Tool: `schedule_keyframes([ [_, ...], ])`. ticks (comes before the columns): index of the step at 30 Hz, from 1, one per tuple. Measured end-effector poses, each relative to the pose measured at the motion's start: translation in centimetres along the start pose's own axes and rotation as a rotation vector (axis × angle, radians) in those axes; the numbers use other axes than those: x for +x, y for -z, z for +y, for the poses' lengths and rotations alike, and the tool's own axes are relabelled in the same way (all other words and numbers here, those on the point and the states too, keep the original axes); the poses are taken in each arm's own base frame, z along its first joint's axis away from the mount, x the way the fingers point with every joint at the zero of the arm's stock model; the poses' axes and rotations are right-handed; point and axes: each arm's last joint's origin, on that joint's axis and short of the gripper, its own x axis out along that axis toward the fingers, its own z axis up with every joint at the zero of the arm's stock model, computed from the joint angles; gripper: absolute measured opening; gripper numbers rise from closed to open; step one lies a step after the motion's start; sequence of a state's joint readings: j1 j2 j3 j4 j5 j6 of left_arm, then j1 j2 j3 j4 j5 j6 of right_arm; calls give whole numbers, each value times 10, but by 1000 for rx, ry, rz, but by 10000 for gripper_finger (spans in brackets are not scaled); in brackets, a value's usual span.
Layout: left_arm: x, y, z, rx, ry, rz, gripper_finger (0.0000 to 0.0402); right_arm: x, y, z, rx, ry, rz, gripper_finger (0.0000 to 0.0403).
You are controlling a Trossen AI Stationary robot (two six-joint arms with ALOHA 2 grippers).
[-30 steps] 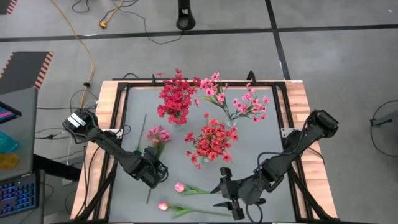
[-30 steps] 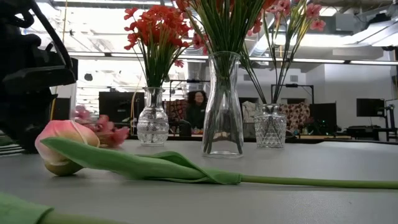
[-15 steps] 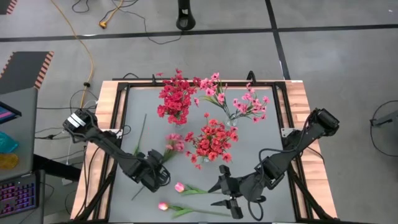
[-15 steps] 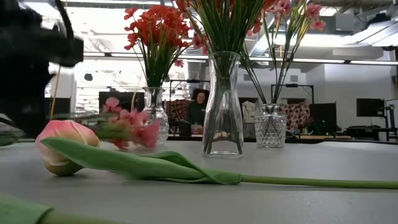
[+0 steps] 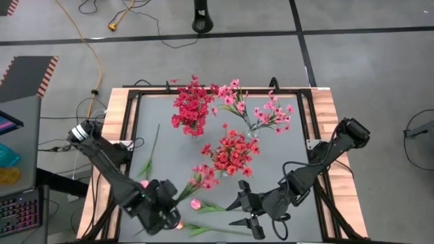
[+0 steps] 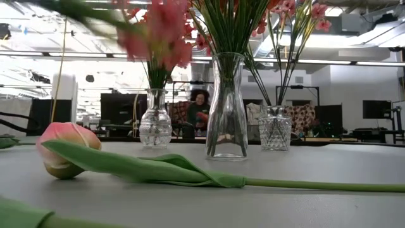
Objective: Sort flowers into vase by color
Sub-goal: Put the pink flowers into the top right transparent vase
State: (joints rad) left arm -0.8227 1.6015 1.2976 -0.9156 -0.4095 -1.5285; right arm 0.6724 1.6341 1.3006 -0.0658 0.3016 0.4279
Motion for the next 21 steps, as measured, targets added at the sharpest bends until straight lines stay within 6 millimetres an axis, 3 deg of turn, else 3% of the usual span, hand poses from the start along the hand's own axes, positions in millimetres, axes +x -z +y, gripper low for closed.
schedule_keyframes([
  [7,-43,12,-6,-54,-31,23,0,0,0,0,42,0,1,244],
  [13,-74,24,-12,4,21,56,0,0,0,0,54,1,-1,244],
  [21,-112,35,-23,158,197,-203,0,1,-1,-2,76,7,-2,244],
])
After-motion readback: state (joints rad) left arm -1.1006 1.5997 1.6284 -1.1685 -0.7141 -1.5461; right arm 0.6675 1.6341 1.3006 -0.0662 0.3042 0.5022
